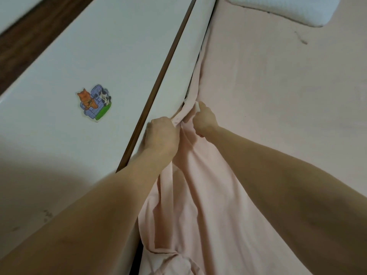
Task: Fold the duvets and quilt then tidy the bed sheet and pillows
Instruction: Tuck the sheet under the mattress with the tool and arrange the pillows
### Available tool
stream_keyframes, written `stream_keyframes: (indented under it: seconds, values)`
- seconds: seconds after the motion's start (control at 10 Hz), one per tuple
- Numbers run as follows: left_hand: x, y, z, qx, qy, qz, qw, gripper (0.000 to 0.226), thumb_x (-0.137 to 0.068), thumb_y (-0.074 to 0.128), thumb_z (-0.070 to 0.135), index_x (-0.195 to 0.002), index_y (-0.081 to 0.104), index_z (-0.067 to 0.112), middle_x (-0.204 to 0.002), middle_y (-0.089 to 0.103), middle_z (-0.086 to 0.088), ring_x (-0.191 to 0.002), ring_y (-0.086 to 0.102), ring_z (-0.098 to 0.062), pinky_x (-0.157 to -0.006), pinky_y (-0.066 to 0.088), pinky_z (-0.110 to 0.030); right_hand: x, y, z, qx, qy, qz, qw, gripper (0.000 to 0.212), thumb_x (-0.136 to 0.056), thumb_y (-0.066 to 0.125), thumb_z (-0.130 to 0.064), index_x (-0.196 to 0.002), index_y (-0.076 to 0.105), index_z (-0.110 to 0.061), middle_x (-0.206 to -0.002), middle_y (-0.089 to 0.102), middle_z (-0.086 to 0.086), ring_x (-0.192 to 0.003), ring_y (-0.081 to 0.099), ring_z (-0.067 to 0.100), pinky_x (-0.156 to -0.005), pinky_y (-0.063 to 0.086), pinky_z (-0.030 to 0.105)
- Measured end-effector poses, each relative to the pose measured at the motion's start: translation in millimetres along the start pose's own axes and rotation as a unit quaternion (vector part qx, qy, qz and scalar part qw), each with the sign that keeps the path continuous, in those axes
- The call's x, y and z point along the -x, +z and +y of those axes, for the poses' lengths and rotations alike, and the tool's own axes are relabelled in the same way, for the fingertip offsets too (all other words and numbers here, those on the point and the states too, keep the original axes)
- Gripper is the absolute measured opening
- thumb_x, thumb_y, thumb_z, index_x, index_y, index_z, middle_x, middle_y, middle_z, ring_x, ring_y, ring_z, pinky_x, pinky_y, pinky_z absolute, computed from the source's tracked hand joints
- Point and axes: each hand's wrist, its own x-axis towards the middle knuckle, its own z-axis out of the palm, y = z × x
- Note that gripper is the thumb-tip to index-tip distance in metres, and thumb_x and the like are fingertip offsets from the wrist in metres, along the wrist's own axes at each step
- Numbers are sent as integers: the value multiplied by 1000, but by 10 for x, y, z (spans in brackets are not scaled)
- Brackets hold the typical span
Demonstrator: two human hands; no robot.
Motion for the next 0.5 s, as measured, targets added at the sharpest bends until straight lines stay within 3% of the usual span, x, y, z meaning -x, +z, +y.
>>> stream_keyframes:
  seconds: [0.1, 0.2, 0.3, 0.4, 0.5]
  values:
    - [48, 92, -20, 58, -47, -37, 997, 32, -98, 51, 30, -109, 55, 0, -96, 54, -10, -90, 58, -27, -66, 40, -29, -50, 90, -133, 4, 8, -35, 999, 35, -90, 38, 0, -124, 43, -7, -106, 56, 16, -74, 49, 25, -48, 39, 31]
    - [124, 315, -130, 41, -62, -74, 995, 35, -95, 56, 32, -112, 54, 2, -108, 62, -13, -98, 62, -30, -68, 41, -29, 77, 83, -188, 7, 46, -98, 994, 19, -78, 56, 8, -87, 48, -7, -71, 51, 10, -55, 44, 21, -52, 38, 30]
    - [214, 454, -242, 51, -70, -80, 993, 36, -98, 49, 38, -107, 57, 4, -103, 66, -14, -92, 64, -30, -67, 43, -32, 283, 122, -96, 53, 66, -131, 988, 12, -84, 49, 6, -80, 51, -6, -70, 51, 9, -53, 47, 21, -47, 40, 28]
    - [295, 520, -292, -2, -27, -103, 994, 25, -97, 49, 26, -109, 57, 6, -104, 65, -11, -94, 64, -28, -73, 49, -34, 279, 342, -71, 64, 55, -113, 990, 9, -89, 43, 1, -95, 50, -3, -98, 56, 16, -74, 56, 30, -53, 43, 28]
    - [375, 572, -340, -18, -35, -145, 989, 29, -98, 44, 22, -115, 59, 5, -113, 64, -13, -105, 61, -30, -81, 46, -33, 172, 502, -90, 101, 9, -105, 989, 31, -94, 39, 0, -67, 32, -14, -110, 57, 17, -97, 61, 33, -55, 42, 26]
